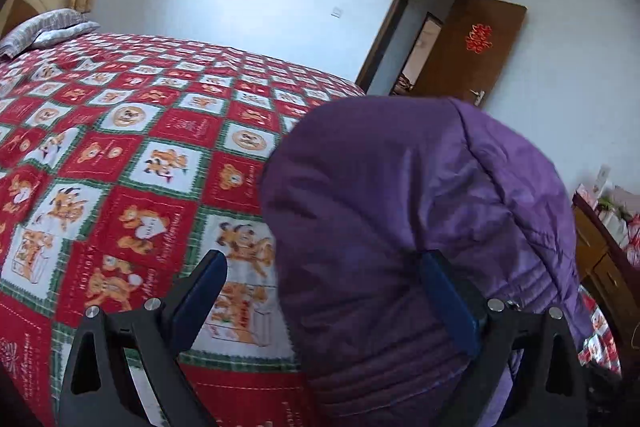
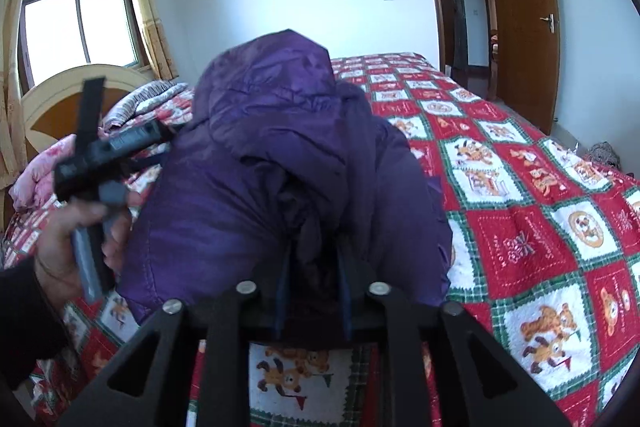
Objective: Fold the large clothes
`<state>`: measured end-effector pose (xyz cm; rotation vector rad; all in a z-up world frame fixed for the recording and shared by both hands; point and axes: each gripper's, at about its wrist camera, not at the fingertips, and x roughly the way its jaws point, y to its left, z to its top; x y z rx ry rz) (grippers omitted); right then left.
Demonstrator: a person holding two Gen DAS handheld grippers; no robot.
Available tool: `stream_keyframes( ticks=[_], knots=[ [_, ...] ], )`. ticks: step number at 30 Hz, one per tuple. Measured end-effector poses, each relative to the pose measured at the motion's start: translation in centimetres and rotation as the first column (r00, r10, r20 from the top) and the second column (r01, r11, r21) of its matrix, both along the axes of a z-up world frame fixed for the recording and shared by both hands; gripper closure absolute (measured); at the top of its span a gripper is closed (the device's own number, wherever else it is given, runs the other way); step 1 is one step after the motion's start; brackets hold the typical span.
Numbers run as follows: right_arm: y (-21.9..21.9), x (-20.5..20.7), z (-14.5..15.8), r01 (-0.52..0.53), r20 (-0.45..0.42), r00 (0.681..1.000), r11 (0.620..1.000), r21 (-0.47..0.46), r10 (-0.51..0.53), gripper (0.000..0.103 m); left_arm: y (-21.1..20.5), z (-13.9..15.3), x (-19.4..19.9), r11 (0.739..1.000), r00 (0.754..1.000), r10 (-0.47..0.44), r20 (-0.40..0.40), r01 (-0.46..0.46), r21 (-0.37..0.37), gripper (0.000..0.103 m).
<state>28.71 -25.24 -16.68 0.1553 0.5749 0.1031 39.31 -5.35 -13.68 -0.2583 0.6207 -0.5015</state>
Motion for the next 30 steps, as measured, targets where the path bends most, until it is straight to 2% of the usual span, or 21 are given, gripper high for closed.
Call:
stream_keyframes(
  ticks=[1, 2, 3, 5, 7, 9, 10, 11, 12, 16, 21, 22, 26, 30],
  knots=[
    [0.1, -0.3, 1.0, 0.018, 0.02, 1.0, 1.0, -0.016, -0.017, 0.04, -1.4, 0.2, -0.5, 0.999, 0.999, -0.021, 0.026, 0.021, 0.026, 0.005],
    [0.1, -0.5, 1.9, 0.035, 0.052, 0.998, 0.999, -0.028, -0.034, 0.017, -2.2, 0.5, -0.9, 0.999, 0.998, -0.039, 0.043, 0.038, 0.033, 0.005],
    [0.1, -0.7, 3.0, 0.044, 0.096, 0.995, 0.999, -0.033, -0.04, 0.016, -2.9, 0.8, -1.1, 0.998, 0.997, -0.052, 0.058, 0.05, 0.044, 0.005],
    [0.1, 0.7, 4.4, 0.058, 0.081, 0.995, 0.997, -0.056, -0.053, 0.032, -3.7, 1.2, -1.3, 0.996, 0.995, -0.071, 0.067, 0.067, 0.058, 0.005],
    [-0.5, 2.5, 5.1, 0.044, 0.063, 0.997, 0.999, -0.003, -0.043, 0.033, -3.9, 1.5, -1.5, 0.995, 0.994, -0.075, 0.082, 0.068, 0.076, 0.005],
    [-1.0, 4.4, 4.8, 0.041, 0.016, 0.999, 0.998, 0.037, -0.041, 0.04, -4.0, 1.6, -1.7, 0.993, 0.992, -0.083, 0.09, 0.075, 0.091, 0.005],
    [-1.4, 5.7, 4.2, 0.007, -0.024, 1.0, 0.994, 0.107, -0.004, 0.055, -3.9, 1.7, -1.7, 0.992, 0.992, -0.087, 0.089, 0.079, 0.093, 0.005],
    [-1.4, 6.1, 3.8, 0.002, -0.058, 0.998, 0.99, 0.139, 0.006, 0.062, -3.7, 1.7, -1.9, 0.992, 0.992, -0.089, 0.091, 0.08, 0.097, 0.005],
    [-1.3, 6.7, 3.4, 0.003, -0.088, 0.996, 0.989, 0.146, 0.01, 0.066, -3.8, 1.7, -2.1, 0.991, 0.992, -0.091, 0.092, 0.081, 0.103, 0.005],
    [-1.2, 5.9, 2.9, 0.014, -0.091, 0.996, 0.99, 0.143, -0.001, 0.082, -4.5, 2.0, -2.6, 0.988, 0.989, -0.105, 0.104, 0.092, 0.128, 0.005],
    [-2.1, 4.0, 3.4, 0.06, -0.049, 0.997, 0.985, 0.159, -0.053, 0.088, -5.9, 3.1, -3.2, 0.979, 0.983, -0.139, 0.123, 0.118, 0.166, 0.005],
    [-2.2, 3.6, 3.6, 0.065, -0.044, 0.997, 0.986, 0.156, -0.059, 0.089, -6.5, 3.6, -3.7, 0.974, 0.979, -0.151, 0.137, 0.123, 0.192, 0.005],
    [-3.1, 4.4, 2.8, 0.09, -0.083, 0.993, 0.986, 0.142, -0.079, 0.091, -8.1, 4.9, -4.8, 0.952, 0.966, -0.165, 0.197, 0.104, 0.288, 0.005],
    [-3.5, 5.0, 1.2, 0.126, -0.125, 0.986, 0.987, 0.095, -0.114, 0.091, -8.0, 5.7, -4.5, 0.952, 0.965, -0.106, 0.238, 0.029, 0.306, 0.005]
  ],
)
